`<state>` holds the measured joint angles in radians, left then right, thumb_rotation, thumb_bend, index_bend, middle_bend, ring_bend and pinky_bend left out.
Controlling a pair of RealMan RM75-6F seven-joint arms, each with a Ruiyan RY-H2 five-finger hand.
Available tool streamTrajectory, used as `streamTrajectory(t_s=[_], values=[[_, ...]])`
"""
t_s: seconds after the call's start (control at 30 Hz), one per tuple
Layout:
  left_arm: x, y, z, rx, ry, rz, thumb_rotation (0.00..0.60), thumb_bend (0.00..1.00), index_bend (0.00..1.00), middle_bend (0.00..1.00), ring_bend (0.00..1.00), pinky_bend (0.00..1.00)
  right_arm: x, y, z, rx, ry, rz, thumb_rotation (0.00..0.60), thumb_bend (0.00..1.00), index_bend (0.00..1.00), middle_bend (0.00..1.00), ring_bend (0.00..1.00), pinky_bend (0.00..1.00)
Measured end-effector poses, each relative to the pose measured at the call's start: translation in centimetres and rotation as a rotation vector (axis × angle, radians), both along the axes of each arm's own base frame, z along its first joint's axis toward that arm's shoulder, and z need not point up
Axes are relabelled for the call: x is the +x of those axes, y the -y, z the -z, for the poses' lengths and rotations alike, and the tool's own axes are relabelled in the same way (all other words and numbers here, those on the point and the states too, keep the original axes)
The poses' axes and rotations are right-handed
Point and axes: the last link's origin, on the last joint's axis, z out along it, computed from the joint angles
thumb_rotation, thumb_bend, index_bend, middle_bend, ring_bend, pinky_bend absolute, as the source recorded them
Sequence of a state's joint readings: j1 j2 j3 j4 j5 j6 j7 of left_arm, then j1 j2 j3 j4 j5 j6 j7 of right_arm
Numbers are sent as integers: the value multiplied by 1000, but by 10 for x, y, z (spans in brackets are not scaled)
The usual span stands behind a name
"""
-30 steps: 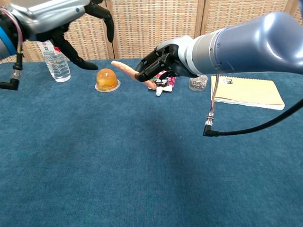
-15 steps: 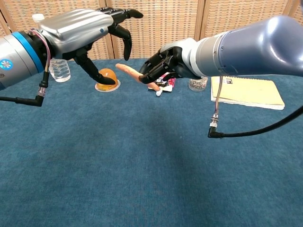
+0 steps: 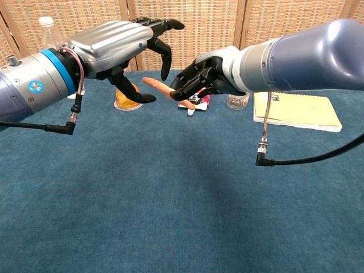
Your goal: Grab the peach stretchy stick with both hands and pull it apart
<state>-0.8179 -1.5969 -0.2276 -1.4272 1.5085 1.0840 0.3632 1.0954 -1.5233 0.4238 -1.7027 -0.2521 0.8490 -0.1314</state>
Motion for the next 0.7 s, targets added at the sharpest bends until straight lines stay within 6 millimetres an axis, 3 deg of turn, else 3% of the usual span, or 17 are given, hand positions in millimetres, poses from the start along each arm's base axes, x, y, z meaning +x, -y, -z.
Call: streamTrajectory(t_s=[0.7], values=[[11,7,7,-1,11,7,600,327,574,0,0,0,-2,-4,-4,3,-1,-8,600,624,660,234,0,35]])
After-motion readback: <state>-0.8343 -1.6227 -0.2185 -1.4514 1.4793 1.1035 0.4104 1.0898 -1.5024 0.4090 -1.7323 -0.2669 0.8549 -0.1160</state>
